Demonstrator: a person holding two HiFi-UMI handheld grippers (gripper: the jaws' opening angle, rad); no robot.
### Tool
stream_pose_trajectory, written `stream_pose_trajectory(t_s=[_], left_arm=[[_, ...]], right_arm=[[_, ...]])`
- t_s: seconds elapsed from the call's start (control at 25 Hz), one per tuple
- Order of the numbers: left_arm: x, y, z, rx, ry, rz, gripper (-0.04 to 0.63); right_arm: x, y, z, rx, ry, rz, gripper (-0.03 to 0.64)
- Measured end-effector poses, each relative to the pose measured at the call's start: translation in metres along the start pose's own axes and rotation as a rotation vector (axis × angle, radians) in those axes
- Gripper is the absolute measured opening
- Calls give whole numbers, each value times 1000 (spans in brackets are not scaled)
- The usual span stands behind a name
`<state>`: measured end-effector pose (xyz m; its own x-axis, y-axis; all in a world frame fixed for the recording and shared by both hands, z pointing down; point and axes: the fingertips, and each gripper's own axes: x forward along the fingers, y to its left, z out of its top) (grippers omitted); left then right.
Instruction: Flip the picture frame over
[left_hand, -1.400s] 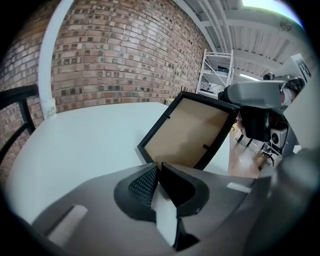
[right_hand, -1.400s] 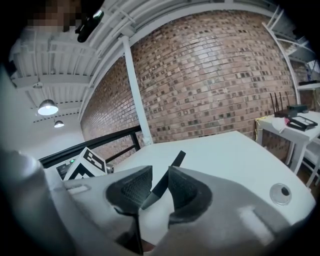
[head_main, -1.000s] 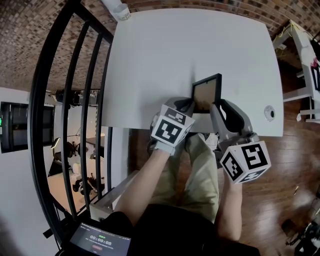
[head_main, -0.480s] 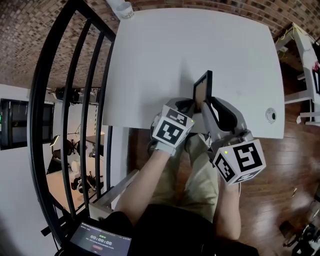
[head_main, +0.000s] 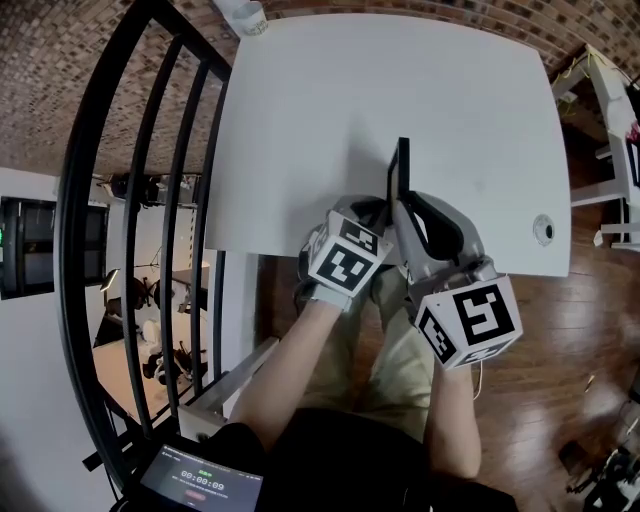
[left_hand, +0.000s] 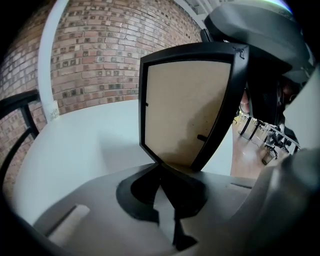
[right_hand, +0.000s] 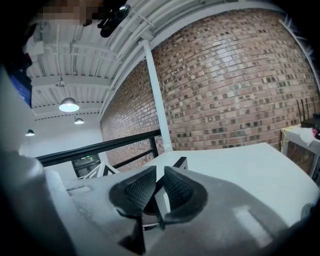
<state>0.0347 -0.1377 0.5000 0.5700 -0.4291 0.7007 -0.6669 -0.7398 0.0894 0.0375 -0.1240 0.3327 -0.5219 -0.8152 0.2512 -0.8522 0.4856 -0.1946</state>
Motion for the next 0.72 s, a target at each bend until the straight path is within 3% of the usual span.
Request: stream_pose_trajectory(t_s=[0.4, 0.6, 0.72], left_arm=[[-18, 12, 6, -57, -76, 29, 15], [-51, 20, 48, -158, -240, -17, 15], [-73, 23, 81, -174, -336, -45, 15]], right_arm=[[1, 0, 1, -5, -8, -3, 31], [0, 0, 1, -3, -10, -3, 31], [0, 1, 0, -3, -12, 0, 31]])
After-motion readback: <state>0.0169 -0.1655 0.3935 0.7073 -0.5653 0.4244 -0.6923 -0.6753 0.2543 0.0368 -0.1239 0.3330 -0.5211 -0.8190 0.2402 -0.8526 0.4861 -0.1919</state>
